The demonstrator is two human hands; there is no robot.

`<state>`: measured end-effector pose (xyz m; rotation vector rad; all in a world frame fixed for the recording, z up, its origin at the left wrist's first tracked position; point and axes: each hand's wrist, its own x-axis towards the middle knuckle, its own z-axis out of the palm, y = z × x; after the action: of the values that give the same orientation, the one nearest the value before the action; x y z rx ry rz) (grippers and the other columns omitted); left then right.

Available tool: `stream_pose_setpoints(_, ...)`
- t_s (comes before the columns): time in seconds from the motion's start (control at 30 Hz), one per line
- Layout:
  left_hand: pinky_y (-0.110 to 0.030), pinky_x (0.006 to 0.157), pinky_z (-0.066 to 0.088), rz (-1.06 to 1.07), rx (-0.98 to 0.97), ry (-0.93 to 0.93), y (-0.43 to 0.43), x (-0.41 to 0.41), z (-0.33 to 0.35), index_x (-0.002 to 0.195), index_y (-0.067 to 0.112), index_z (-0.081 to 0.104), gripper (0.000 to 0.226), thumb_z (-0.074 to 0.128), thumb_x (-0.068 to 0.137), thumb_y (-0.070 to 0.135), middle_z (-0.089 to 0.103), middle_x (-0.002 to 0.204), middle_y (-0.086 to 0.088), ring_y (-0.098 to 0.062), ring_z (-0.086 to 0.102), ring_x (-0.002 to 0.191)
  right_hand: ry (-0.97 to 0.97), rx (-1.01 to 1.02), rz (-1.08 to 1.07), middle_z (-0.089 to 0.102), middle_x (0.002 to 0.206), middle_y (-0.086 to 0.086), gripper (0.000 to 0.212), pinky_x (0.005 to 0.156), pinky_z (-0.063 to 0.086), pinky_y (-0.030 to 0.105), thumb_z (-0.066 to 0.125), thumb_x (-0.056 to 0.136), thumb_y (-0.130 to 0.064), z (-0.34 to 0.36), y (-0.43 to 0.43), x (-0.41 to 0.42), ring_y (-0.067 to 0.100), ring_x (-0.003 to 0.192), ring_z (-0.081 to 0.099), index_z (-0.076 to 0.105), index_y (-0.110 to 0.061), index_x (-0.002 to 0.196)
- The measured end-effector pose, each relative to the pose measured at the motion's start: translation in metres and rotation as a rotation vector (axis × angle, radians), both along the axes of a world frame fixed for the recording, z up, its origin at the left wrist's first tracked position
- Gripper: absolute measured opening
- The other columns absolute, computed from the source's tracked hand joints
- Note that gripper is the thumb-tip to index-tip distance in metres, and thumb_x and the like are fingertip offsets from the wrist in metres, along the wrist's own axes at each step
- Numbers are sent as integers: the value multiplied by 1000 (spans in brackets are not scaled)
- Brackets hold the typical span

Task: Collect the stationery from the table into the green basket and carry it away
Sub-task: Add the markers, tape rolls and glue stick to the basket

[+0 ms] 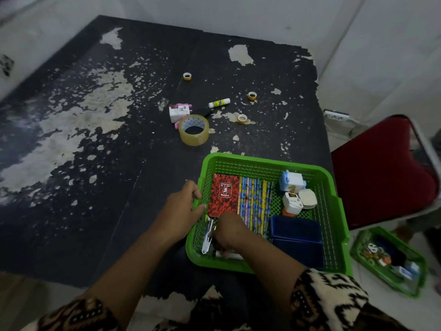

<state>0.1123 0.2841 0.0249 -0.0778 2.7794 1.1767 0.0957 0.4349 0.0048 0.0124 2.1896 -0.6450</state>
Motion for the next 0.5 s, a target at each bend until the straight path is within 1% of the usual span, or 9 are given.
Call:
stream_pose_setpoints(0.03, -28, 52, 31, -1, -1, 1, 0, 0, 0, 89, 26, 43, 28, 70, 89, 20, 42, 63, 3, -9, 36, 53, 15, 7, 1, 62, 72, 8, 21, 57, 51, 23, 57, 95, -15, -3, -1, 1, 20, 63, 64, 64, -2, 80)
stream_pose_setpoints(0.07, -29, 52, 31, -1, 0, 2, 0, 0, 0, 89, 26, 43, 28, 70, 89, 20, 42, 63, 3, -10, 36, 53, 31, 15, -4, 66, 78, 10, 21, 63, 54, 27, 62, 93, -17, -6, -2, 2, 24, 71, 67, 68, 1, 87)
stream_pose_setpoints(0.1, -29, 52, 31, 0, 1, 3, 0, 0, 0, 89, 26, 43, 28, 70, 89, 21, 42, 63, 2, -10, 35, 53, 52, 24, -10, 68, 83, 12, 24, 65, 53, 29, 65, 92, -21, -10, -3, 4, 25, 75, 66, 69, 2, 91)
stream_pose_setpoints(0.17, -30, 53, 31, -5, 6, 5, 0, 0, -1, 89, 25, 43, 28, 70, 89, 20, 42, 63, 1, -11, 35, 54, 112, 48, -13, 68, 91, 15, 31, 65, 44, 25, 65, 92, -30, -13, -3, 8, 24, 76, 59, 68, 0, 97)
stream_pose_setpoints(0.23, -32, 53, 32, -10, 9, 7, 0, 1, -1, 89, 25, 43, 28, 70, 89, 20, 42, 63, 0, -12, 36, 54, 165, 45, -33, 67, 98, 15, 32, 66, 40, 24, 64, 92, -32, -15, -2, 12, 24, 79, 58, 66, -1, 98)
stream_pose_setpoints(0.27, -33, 53, 33, -10, 9, 8, 0, 0, 0, 90, 25, 43, 28, 70, 89, 20, 43, 63, 0, -12, 37, 54, 192, 34, -32, 67, 95, 15, 30, 65, 39, 24, 63, 92, -32, -15, -1, 13, 23, 77, 57, 65, -2, 95)
stream_pose_setpoints(0.37, -34, 53, 35, -1, 6, 7, 0, 0, -1, 90, 25, 43, 28, 71, 89, 20, 44, 64, -1, -13, 38, 54, 206, -25, -13, 59, 73, 8, 26, 58, 39, 22, 62, 93, -30, -11, 4, 16, 17, 61, 53, 60, -7, 81)
stream_pose_setpoints(0.43, -34, 52, 35, -2, 7, 11, 0, 0, -1, 90, 25, 43, 28, 71, 89, 20, 44, 63, -1, -13, 39, 54, 190, -45, -23, 59, 72, 8, 29, 62, 43, 24, 64, 92, -30, -5, 10, 13, 19, 64, 55, 63, -5, 78)
stream_pose_setpoints(0.5, -32, 52, 34, -2, 2, 15, 0, 1, -1, 90, 25, 43, 28, 71, 89, 20, 44, 63, 0, -12, 38, 53, 205, -50, -87, 58, 70, 7, 29, 64, 44, 26, 65, 91, -29, -2, 16, 7, 19, 64, 54, 61, -7, 72)
